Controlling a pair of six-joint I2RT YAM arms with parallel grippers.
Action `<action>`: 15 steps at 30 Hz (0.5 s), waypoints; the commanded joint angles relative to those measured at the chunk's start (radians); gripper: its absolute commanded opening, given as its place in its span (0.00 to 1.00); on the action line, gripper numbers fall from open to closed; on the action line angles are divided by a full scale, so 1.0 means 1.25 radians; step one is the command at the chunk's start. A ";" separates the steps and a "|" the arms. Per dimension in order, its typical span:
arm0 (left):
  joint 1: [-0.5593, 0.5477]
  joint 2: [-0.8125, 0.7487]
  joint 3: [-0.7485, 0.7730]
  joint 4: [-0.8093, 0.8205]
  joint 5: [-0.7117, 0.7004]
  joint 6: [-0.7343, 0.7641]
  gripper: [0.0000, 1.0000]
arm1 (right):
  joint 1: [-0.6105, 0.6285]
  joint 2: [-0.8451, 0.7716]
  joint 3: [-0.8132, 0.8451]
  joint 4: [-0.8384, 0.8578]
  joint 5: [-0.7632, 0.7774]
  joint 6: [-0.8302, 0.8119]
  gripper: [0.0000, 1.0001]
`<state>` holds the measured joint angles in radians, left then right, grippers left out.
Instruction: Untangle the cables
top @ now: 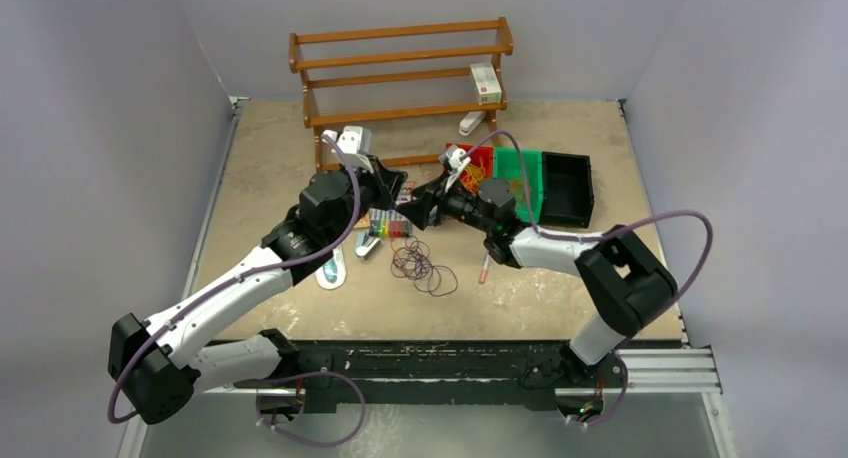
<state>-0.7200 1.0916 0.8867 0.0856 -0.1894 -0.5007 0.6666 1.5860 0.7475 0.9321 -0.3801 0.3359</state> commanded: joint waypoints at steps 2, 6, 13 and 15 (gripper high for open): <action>0.006 -0.013 0.107 -0.023 0.027 0.024 0.00 | 0.004 0.091 0.083 0.130 -0.065 0.050 0.61; 0.005 -0.004 0.200 -0.074 0.026 0.050 0.00 | 0.016 0.143 0.097 0.120 -0.087 0.040 0.56; 0.006 0.027 0.381 -0.145 0.008 0.099 0.00 | 0.051 0.185 0.082 0.095 -0.093 0.014 0.50; 0.005 0.039 0.433 -0.164 0.002 0.116 0.00 | 0.058 0.193 0.075 0.089 -0.094 0.009 0.47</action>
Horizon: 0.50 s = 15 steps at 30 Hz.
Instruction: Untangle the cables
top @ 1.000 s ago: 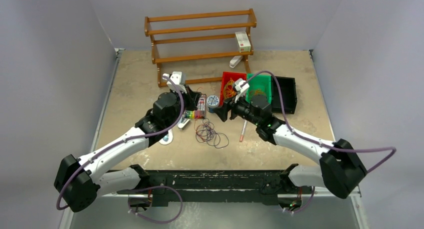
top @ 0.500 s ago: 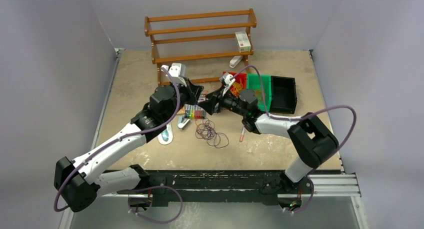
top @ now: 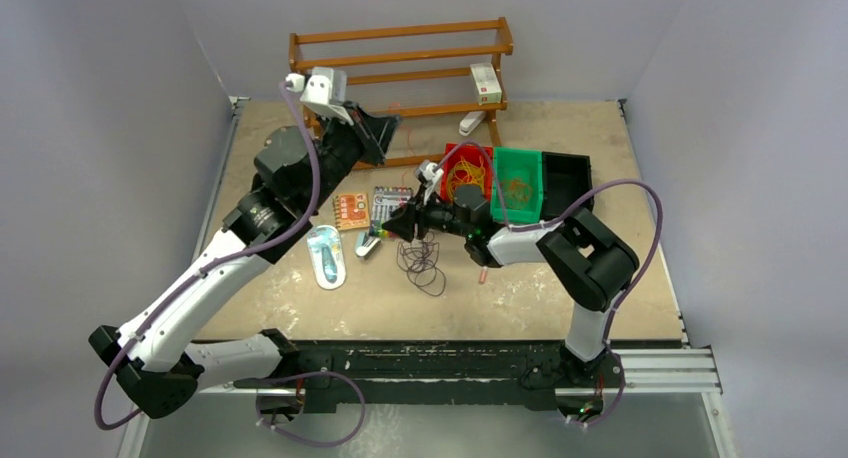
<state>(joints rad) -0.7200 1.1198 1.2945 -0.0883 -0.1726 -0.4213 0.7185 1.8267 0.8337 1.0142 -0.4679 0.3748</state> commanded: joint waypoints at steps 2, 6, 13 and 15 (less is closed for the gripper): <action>0.006 0.029 0.163 -0.043 -0.025 0.078 0.00 | 0.020 0.003 -0.006 0.021 -0.025 -0.022 0.45; 0.006 0.046 0.237 -0.053 -0.081 0.116 0.00 | 0.022 0.001 -0.040 0.017 -0.017 -0.025 0.44; 0.006 0.087 0.367 -0.079 -0.140 0.183 0.00 | 0.023 -0.021 -0.106 -0.008 0.008 -0.052 0.43; 0.006 0.100 0.405 -0.089 -0.156 0.202 0.00 | 0.023 -0.023 -0.121 -0.018 0.010 -0.065 0.43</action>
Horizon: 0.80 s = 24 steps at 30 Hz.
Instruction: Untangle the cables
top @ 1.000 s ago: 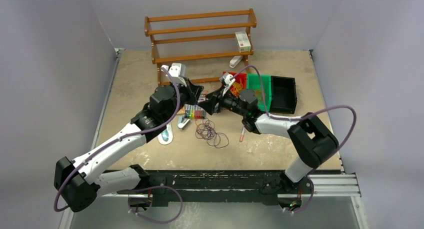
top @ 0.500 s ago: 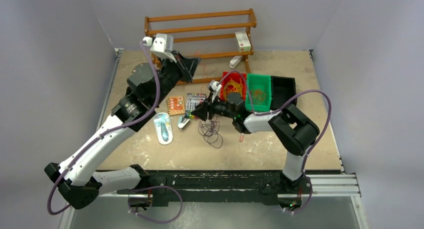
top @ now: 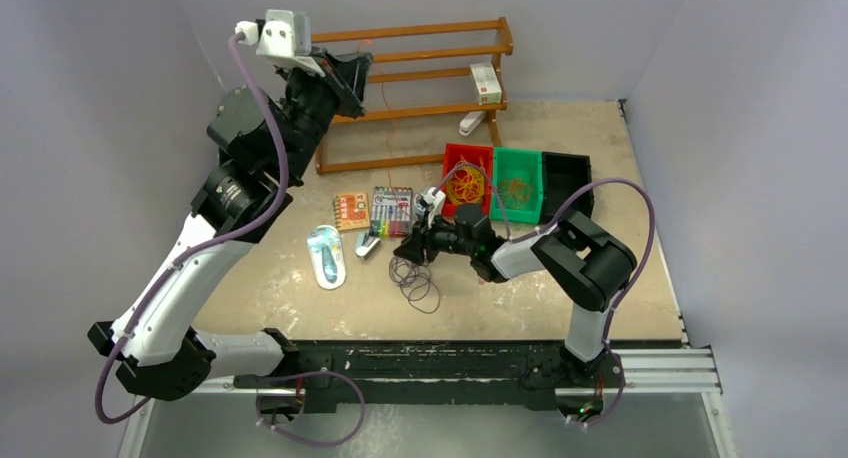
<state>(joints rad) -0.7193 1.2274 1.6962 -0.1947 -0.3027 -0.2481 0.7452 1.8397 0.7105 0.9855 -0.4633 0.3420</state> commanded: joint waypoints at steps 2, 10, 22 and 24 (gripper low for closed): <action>0.005 0.028 0.119 -0.012 -0.066 0.085 0.00 | 0.001 -0.035 -0.037 -0.006 0.007 -0.050 0.43; 0.005 0.083 0.232 -0.027 -0.097 0.141 0.00 | 0.001 -0.041 -0.095 -0.006 0.016 -0.061 0.45; 0.005 0.071 0.162 -0.034 -0.072 0.117 0.00 | 0.001 -0.353 -0.094 -0.129 0.113 -0.113 0.61; 0.006 0.057 0.130 -0.027 -0.072 0.110 0.00 | 0.000 -0.418 -0.086 -0.164 0.150 -0.124 0.63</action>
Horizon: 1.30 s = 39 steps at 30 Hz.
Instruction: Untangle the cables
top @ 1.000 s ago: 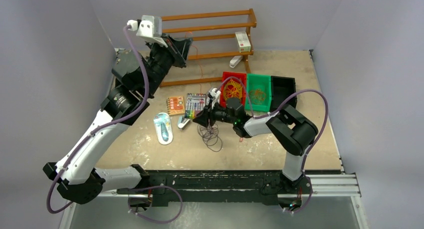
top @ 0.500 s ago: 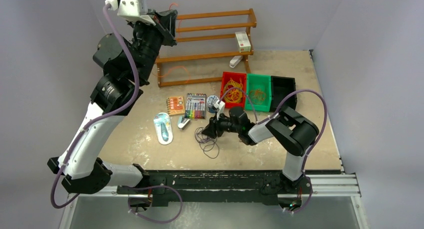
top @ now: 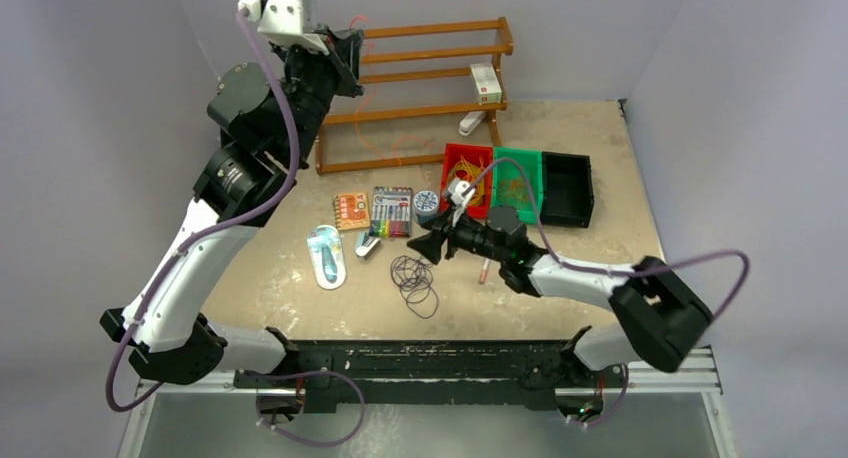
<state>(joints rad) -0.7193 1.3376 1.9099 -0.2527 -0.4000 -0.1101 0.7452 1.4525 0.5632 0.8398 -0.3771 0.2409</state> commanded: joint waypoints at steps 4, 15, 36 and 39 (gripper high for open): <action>0.005 -0.052 -0.096 0.032 0.010 -0.016 0.00 | 0.000 -0.220 0.048 -0.102 0.115 -0.074 0.63; 0.005 -0.083 -0.196 0.064 0.049 -0.057 0.00 | 0.000 -0.283 0.111 -0.092 0.076 -0.167 0.66; 0.005 -0.097 -0.237 0.093 0.078 -0.075 0.00 | 0.000 0.075 0.348 0.155 -0.064 -0.101 0.61; 0.005 -0.099 -0.242 0.097 0.080 -0.077 0.00 | 0.000 0.122 0.380 0.163 -0.091 -0.090 0.57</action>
<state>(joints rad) -0.7193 1.2434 1.6157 -0.1913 -0.3202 -0.1913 0.7452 1.5593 0.9554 0.9619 -0.4240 0.1032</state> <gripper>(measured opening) 0.012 0.582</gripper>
